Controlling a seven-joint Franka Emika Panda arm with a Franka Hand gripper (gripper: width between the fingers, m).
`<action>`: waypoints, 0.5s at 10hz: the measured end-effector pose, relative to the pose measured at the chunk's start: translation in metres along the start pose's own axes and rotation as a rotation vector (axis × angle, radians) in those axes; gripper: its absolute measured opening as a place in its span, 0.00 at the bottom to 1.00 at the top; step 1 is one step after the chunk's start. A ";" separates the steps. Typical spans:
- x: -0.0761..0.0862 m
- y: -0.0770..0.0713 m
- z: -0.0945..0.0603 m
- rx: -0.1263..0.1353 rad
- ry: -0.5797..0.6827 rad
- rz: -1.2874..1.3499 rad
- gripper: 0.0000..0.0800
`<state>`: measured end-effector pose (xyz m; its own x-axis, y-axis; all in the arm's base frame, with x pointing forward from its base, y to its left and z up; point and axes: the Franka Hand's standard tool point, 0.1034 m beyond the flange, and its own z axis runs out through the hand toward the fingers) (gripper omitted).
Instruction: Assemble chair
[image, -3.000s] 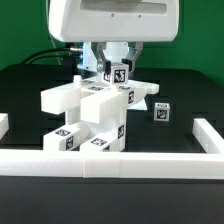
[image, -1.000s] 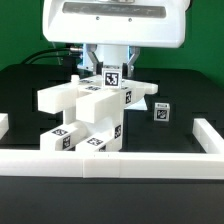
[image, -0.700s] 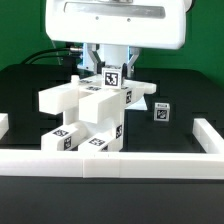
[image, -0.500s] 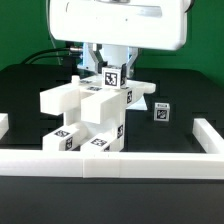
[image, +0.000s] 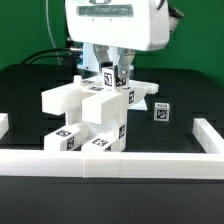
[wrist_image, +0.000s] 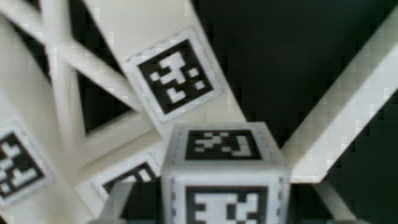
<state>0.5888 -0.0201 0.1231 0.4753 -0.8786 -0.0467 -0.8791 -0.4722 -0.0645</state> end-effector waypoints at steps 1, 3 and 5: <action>0.000 0.000 0.000 0.005 -0.006 0.077 0.36; -0.003 -0.002 0.000 0.003 -0.008 0.243 0.36; -0.005 -0.004 0.000 0.003 -0.008 0.365 0.36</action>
Offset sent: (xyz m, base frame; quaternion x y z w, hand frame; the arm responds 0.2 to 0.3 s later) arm -0.0015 0.0003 -0.0042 -0.0377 0.0125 0.2206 0.9746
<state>0.5900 -0.0142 0.1233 0.1300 -0.9887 -0.0748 -0.9909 -0.1269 -0.0447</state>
